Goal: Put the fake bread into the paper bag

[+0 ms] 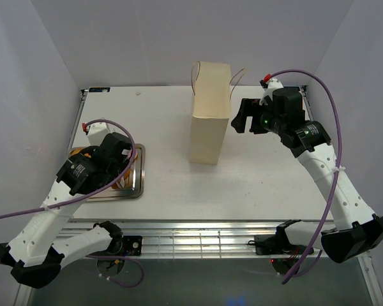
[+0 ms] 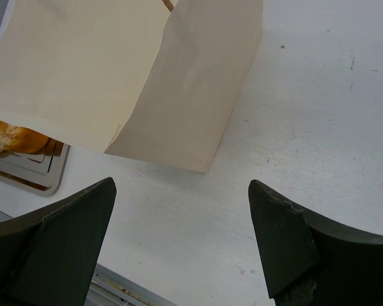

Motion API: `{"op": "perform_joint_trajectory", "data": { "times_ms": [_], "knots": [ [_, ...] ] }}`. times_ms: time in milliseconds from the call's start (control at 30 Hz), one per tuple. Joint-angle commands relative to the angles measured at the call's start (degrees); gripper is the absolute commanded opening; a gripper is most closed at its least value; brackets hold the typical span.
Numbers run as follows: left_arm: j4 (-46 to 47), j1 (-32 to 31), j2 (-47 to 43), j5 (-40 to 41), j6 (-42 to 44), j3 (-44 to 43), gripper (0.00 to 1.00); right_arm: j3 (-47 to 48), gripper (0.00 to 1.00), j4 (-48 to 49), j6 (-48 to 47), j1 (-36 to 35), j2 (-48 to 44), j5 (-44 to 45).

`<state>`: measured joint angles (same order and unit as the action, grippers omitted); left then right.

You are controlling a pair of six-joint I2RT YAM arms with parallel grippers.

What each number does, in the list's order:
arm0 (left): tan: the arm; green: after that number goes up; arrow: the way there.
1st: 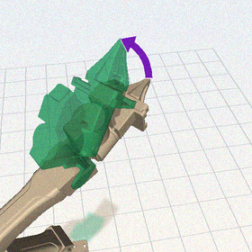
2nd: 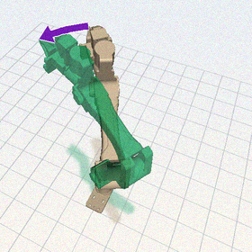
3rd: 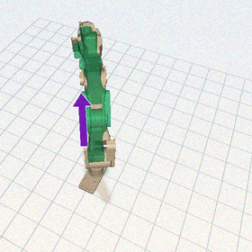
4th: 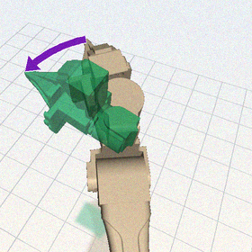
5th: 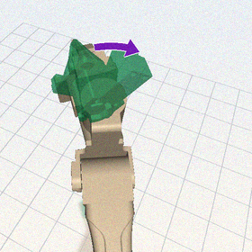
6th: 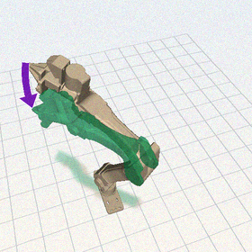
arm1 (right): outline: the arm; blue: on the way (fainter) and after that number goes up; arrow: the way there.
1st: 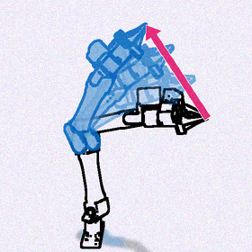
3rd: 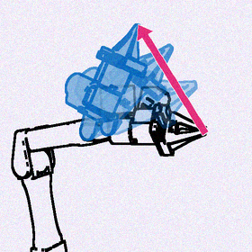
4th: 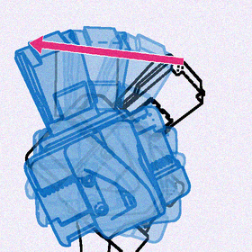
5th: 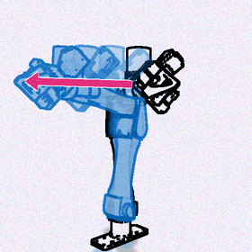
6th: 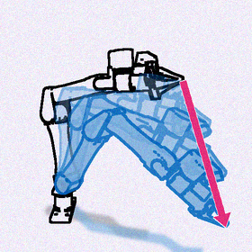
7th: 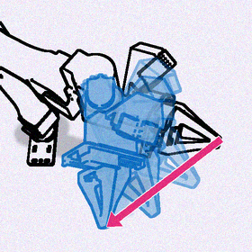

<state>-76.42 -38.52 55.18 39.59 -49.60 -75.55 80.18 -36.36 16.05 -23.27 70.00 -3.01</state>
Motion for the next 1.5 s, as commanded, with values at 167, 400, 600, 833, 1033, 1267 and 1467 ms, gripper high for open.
{"op": "perform_joint_trajectory", "data": {
  "times_ms": [167,400,600,833,1033,1267,1467],
  "knots": [
    [0.4,2.0,2.8,3.0,2.9,0.7,0.54,3.1,0.9,0.2,-1.9,-0.1,-0.1,-0.5],
    [12.2,11.9,4.1,-5.4,13.6,7.2,0.53,2.0,0.9,0.3,-2.3,-0.1,-0.3,-0.1],
    [16.5,16.6,5.3,-8.9,17.4,7.9,0.52,3.5,0.9,0.3,-1.8,0.0,2.2,1.6],
    [16.9,17.4,5.0,-10.0,18.6,7.3,0.51,9.0,0.9,1.5,1.3,0.1,4.8,2.1],
    [17.1,17.7,4.2,-10.8,18.9,7.9,0.51,12.5,0.98,2.7,4.2,0.0,9.3,1.2],
    [17.1,17.7,2.4,-11.5,19.1,8.2,0.5,12.2,0.91,4.4,6.8,-0.3,12.5,1.9],
    [17.2,17.7,2.3,-11.9,19.0,8.8,0.5,13.6,0.83,5.3,7.1,-0.4,15.3,2.7]
  ]
}}
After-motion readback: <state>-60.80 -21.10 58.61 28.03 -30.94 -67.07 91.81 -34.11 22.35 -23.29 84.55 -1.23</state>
